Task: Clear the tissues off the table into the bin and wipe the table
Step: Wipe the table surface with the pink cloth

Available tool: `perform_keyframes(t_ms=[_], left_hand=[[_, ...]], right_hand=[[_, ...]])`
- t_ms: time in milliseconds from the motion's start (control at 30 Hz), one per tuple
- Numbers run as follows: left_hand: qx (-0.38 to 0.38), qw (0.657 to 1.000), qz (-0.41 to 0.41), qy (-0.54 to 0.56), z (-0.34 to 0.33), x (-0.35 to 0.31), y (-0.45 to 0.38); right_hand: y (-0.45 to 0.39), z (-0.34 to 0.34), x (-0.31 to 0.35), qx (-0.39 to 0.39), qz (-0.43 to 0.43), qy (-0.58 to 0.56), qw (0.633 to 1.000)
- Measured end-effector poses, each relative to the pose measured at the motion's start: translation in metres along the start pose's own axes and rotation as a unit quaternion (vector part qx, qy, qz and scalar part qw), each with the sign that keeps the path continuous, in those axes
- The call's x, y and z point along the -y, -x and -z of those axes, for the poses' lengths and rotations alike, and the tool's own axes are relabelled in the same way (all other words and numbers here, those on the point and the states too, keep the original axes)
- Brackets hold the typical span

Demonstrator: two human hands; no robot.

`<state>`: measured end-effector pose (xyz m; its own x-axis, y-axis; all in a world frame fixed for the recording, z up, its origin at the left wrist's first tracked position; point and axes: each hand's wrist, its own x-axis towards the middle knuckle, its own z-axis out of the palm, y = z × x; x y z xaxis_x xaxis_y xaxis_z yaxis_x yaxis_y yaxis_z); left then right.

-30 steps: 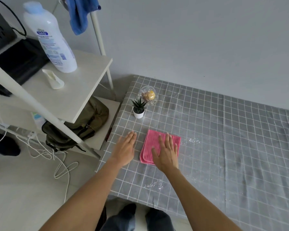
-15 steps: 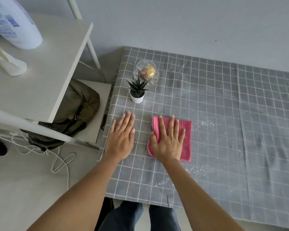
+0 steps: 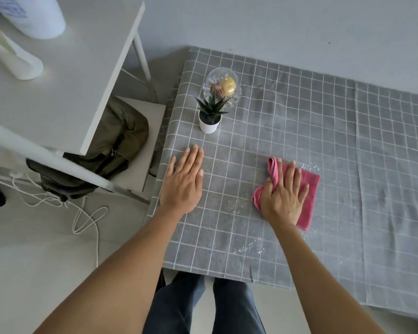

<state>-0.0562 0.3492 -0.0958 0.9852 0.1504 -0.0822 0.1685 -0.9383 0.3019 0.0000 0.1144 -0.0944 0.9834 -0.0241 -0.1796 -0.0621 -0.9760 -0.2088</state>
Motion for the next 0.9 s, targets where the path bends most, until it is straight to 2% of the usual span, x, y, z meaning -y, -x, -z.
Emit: perform_keyframes(t_ms=[267, 467, 633, 700, 900], left_hand=[[0.014, 1.0, -0.003, 0.009, -0.006, 0.008, 0.048], [-0.005, 1.0, 0.0, -0.003, -0.007, 0.01, 0.055], [0.002, 1.0, -0.001, -0.013, -0.005, 0.009, 0.055], [0.003, 1.0, 0.003, -0.012, -0.004, 0.009, 0.055], [0.007, 1.0, 0.011, -0.014, -0.002, 0.007, 0.056]], right_hand=[[0.012, -0.003, 0.024, 0.005, -0.026, 0.01, 1.0], [0.075, -0.031, 0.088, 0.041, 0.151, 0.015, 0.988], [0.074, -0.025, 0.075, 0.042, 0.219, -0.002, 0.975], [0.065, -0.019, 0.056, 0.033, 0.205, 0.001, 0.978], [0.042, -0.006, -0.001, 0.014, 0.05, 0.009, 0.999]])
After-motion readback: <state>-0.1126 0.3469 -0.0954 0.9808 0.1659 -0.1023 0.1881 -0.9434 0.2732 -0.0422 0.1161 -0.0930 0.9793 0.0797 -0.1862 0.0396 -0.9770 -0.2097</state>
